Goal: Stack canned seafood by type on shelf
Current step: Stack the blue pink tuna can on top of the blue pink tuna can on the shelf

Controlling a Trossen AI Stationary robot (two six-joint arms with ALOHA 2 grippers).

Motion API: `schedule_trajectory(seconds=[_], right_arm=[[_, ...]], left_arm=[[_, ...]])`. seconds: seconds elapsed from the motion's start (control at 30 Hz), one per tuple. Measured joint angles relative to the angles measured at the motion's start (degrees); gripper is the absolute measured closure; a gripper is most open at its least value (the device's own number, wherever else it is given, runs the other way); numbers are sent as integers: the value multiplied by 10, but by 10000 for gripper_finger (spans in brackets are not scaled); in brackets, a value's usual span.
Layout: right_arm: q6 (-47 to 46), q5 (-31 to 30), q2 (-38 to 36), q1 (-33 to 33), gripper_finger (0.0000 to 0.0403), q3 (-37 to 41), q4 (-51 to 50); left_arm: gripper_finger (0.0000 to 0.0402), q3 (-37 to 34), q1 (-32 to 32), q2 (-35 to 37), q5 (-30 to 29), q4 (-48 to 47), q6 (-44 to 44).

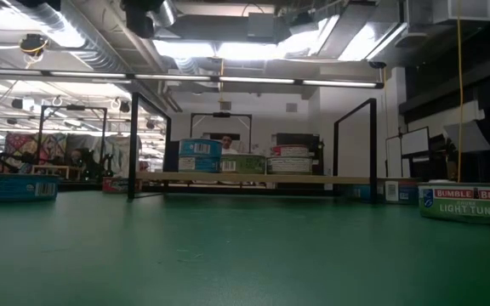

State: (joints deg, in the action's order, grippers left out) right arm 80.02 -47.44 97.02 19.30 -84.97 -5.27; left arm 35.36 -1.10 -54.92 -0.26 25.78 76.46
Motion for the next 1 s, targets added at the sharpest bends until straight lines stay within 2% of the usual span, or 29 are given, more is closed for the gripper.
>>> schedule_trajectory(seconds=[0.37,0.6,0.73,1.0], right_arm=[[23,-14,8,-3,98,0,82],[42,-10,8,-19,106,0,85],[43,-8,8,-26,135,0,83],[43,-6,8,-26,223,0,79]], left_arm=[[194,0,0,0,2,4,1],[194,0,0,0,13,7,26],[194,0,0,0,14,9,30],[194,1,0,1,15,8,15]])
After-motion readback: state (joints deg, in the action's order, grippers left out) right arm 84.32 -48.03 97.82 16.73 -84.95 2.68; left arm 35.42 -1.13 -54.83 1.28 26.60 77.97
